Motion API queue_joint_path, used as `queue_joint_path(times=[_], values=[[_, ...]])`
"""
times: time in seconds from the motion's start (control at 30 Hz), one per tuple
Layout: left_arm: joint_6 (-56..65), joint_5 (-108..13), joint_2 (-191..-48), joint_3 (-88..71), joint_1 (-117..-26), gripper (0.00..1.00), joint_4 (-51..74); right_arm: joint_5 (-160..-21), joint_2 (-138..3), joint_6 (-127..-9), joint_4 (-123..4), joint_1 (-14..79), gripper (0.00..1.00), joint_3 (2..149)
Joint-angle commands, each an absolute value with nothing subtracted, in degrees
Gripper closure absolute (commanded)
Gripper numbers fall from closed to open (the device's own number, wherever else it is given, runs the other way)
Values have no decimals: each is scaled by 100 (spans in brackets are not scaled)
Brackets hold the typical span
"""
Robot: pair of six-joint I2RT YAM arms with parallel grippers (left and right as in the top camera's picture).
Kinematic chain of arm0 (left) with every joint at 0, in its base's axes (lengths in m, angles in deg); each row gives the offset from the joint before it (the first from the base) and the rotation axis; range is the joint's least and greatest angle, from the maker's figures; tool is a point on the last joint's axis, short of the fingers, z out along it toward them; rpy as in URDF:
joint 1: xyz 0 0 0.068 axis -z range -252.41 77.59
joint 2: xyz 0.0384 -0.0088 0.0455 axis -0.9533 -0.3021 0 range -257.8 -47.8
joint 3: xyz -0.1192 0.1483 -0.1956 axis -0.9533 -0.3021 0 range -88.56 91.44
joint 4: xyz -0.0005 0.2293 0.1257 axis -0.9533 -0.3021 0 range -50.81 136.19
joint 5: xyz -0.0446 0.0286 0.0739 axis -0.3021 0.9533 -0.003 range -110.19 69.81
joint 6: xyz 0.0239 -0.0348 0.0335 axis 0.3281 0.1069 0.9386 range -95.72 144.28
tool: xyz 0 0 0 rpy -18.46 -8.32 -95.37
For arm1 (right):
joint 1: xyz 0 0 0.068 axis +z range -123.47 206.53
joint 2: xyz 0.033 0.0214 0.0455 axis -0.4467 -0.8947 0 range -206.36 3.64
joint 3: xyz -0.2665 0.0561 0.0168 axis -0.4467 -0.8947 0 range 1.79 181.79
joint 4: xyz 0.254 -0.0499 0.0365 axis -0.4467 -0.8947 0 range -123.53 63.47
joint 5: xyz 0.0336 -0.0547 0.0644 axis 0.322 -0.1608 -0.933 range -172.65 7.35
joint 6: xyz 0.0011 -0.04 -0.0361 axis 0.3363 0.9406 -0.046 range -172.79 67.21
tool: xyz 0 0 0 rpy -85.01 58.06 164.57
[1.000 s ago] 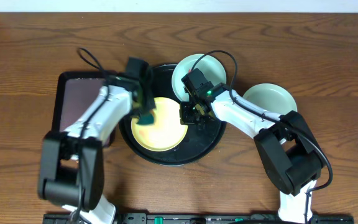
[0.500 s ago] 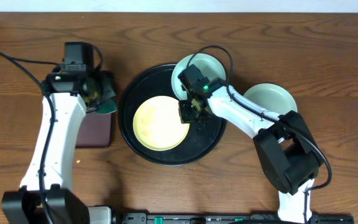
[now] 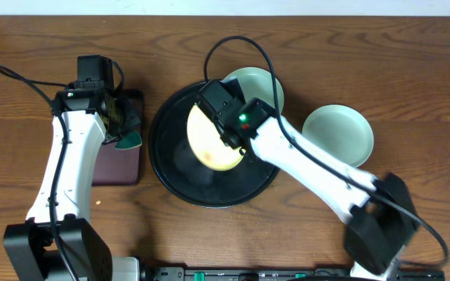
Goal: Clean dirty plates on tray and stack at the side
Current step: 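Lift the yellow plate with the right gripper toward the right side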
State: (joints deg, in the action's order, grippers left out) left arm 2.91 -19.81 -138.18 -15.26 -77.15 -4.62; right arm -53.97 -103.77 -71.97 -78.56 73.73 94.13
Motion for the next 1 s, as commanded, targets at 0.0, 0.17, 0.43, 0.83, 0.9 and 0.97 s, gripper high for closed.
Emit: queue_joint_path(times=[0.0,0.17,0.43,0.83,0.9,0.97], values=[[361,-1911,-13858,-1577,-7723,93,-473,-3563,-9831,-7046,-7863,7668,99,9592],[361,-1913,-13858,-1577,-7723,93,-475,-2732,-9442,-6976,-7858,7987,99,9592],[361,-1913,-13858,-1577,-7723,93,-475,-1683,-9256,-6705,-7865,8328,99,9592],[302,-1972,-13858,-1577,-7721,92,-475,-1696,-9256,-7028,-8197,8671,99,9583],[302,-1974,-13858,-1577,-7721,93,-477,-3211,-9256,-7264,-8372,8269,99,9583],[302,-1974,-13858,-1577,-7721,93,-477,-4356,-9256,-7358,-8411,7911,99,9585]])
